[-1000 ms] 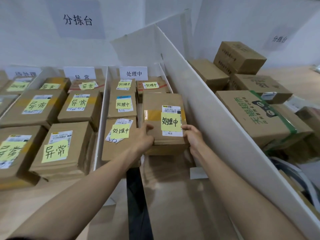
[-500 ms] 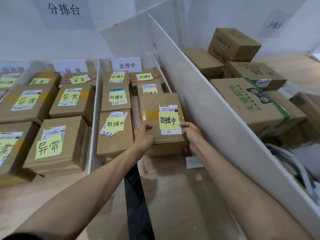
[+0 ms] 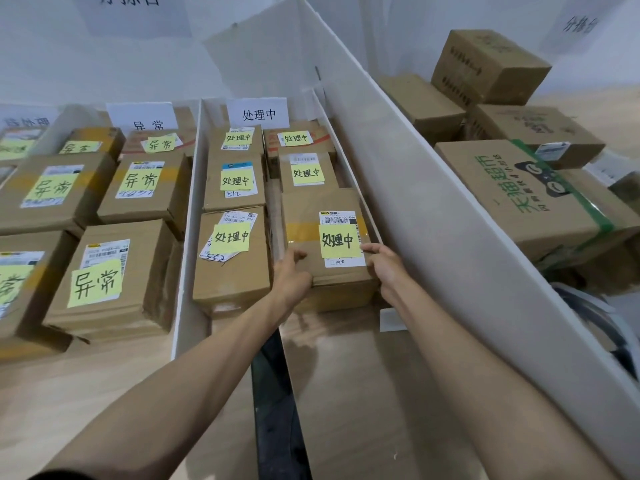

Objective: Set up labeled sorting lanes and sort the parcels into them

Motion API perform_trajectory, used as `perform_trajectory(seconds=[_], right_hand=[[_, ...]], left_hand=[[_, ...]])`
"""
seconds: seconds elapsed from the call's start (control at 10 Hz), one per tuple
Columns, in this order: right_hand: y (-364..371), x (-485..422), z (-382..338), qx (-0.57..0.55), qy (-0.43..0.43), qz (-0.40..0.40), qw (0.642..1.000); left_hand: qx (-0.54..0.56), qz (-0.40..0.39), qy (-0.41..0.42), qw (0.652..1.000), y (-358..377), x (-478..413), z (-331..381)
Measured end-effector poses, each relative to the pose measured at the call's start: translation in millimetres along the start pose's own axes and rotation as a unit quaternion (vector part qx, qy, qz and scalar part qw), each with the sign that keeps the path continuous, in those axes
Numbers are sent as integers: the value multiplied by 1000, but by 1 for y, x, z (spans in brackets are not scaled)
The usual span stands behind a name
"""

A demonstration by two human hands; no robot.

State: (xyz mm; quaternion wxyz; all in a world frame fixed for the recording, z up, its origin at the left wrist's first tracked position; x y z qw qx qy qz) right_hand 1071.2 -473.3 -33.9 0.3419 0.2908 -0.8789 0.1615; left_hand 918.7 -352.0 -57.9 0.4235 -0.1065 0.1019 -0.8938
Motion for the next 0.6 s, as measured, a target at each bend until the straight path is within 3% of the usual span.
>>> perform_trajectory(seconds=[0.4, 0.6], right_hand=[[2, -1, -1, 25, -18, 8, 999], [8, 13, -9, 86, -84, 74, 990]], left_hand=[[-26, -48, -12, 998, -7, 2, 14], [-93, -69, 13, 993, -36, 31, 46]])
Point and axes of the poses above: each hand's wrist, its own x-axis away from the middle knuckle, its own y-axis out of the palm, z = x × y, the point moved 6 cm from there along -x, towards the middle knuckle, and after that the axes turned 14 degrees about y, right-handed, at the moved point
